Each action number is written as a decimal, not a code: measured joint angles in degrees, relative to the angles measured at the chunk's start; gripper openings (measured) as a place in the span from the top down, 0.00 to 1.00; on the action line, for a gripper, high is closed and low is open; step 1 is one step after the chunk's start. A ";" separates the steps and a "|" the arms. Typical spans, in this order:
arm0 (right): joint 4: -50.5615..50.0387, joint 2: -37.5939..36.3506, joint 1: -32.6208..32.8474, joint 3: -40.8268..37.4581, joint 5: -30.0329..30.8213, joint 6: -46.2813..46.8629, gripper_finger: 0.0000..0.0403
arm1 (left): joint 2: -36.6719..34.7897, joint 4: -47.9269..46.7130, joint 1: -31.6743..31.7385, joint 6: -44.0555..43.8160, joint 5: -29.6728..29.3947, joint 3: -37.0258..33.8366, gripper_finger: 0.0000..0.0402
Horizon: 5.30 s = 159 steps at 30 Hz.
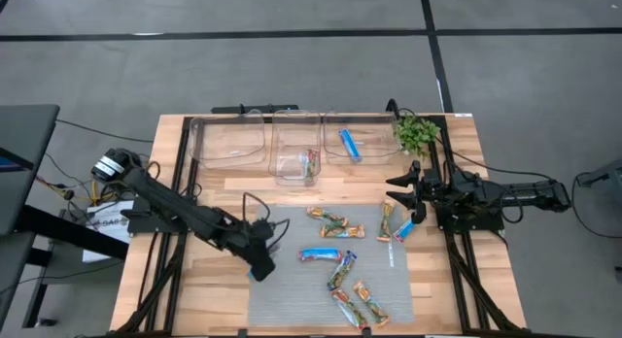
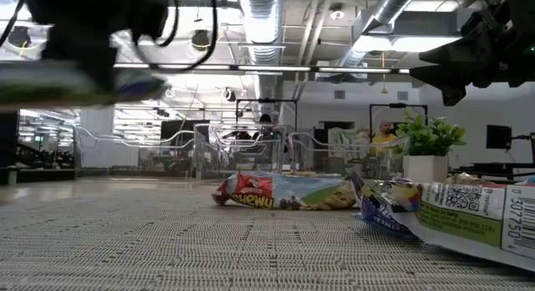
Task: Pick and place Granola Bars by type
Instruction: Put the blue granola bar into the right transparent bin, then put the yellow granola bar into the left transparent bin
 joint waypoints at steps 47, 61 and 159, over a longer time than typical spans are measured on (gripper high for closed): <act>0.00 0.00 0.02 0.01 0.07 0.00 0.55 | 0.38 54.47 49.84 15.52 19.84 -0.13 0.79; -0.02 0.00 0.01 -0.01 0.02 0.01 0.55 | 23.67 46.55 56.56 23.94 34.54 25.68 0.79; -0.02 0.00 0.00 0.00 0.02 0.00 0.55 | 32.86 -2.65 31.26 77.62 20.92 49.35 0.49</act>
